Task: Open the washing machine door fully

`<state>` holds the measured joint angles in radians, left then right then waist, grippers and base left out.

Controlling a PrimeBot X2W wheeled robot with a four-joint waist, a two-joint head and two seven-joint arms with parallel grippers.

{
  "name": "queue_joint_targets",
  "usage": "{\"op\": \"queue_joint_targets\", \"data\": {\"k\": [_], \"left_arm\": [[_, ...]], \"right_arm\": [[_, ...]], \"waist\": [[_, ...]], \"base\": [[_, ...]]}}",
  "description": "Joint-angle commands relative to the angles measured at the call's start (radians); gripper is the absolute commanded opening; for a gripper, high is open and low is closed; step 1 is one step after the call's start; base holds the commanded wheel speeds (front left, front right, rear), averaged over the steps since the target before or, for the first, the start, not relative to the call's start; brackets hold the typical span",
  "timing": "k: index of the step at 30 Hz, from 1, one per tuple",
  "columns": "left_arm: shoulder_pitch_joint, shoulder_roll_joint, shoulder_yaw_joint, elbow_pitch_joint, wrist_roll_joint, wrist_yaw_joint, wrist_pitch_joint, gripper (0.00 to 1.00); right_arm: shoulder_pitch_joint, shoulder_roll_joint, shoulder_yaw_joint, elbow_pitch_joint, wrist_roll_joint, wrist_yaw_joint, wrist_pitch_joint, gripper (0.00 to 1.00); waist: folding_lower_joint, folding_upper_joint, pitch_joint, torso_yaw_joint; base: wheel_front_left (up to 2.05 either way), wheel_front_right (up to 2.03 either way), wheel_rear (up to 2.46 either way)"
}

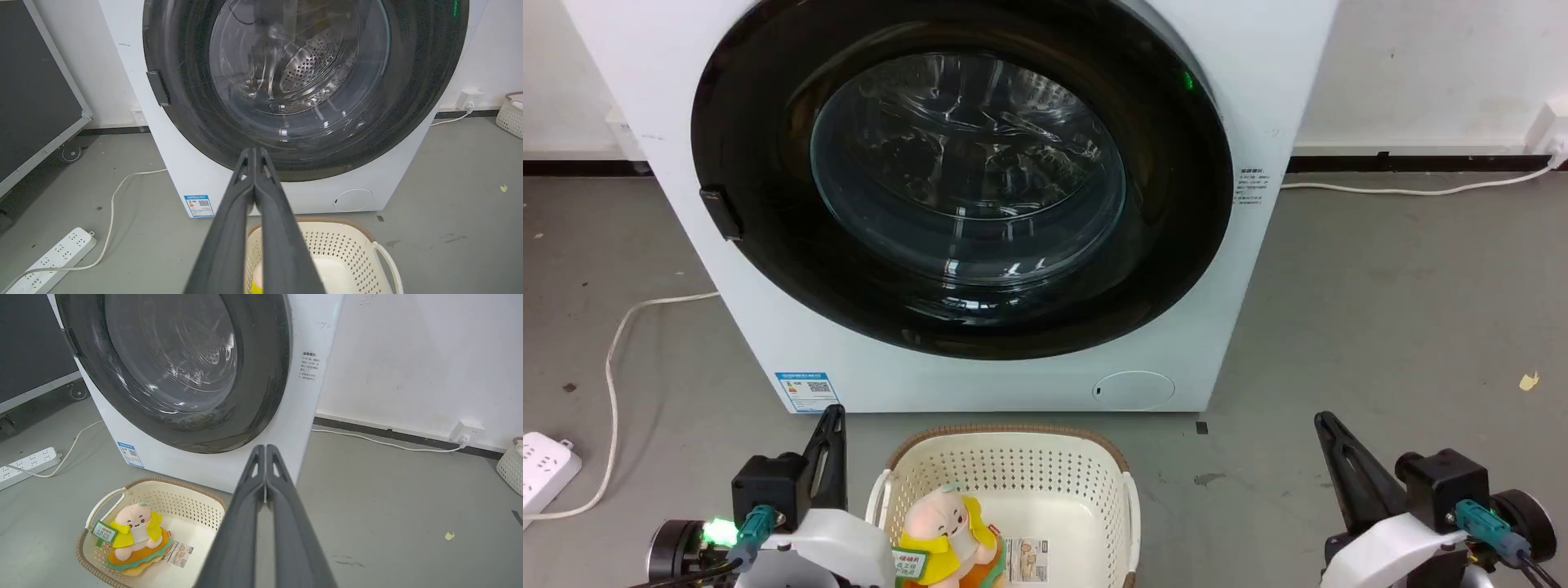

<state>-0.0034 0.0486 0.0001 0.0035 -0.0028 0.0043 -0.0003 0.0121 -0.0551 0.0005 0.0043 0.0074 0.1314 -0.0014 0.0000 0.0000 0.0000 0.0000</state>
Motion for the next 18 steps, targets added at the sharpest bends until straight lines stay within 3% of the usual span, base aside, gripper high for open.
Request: {"op": "queue_joint_targets", "data": {"k": [1,18], "left_arm": [[0.003,0.002,0.0,-0.004,0.003,-0.004,0.0,0.0],[0.003,0.002,0.0,-0.004,0.003,-0.004,0.0,0.0]], "right_arm": [[-0.012,0.005,0.0,-0.004,-0.007,-0.001,0.001,0.0],[-0.012,0.005,0.0,-0.004,-0.007,-0.001,0.001,0.0]], "waist": [[0.0,0.0,0.0,0.0],[0.0,0.0,0.0,0.0]], "base": [[0.0,0.0,0.0],[0.0,0.0,0.0]]}}
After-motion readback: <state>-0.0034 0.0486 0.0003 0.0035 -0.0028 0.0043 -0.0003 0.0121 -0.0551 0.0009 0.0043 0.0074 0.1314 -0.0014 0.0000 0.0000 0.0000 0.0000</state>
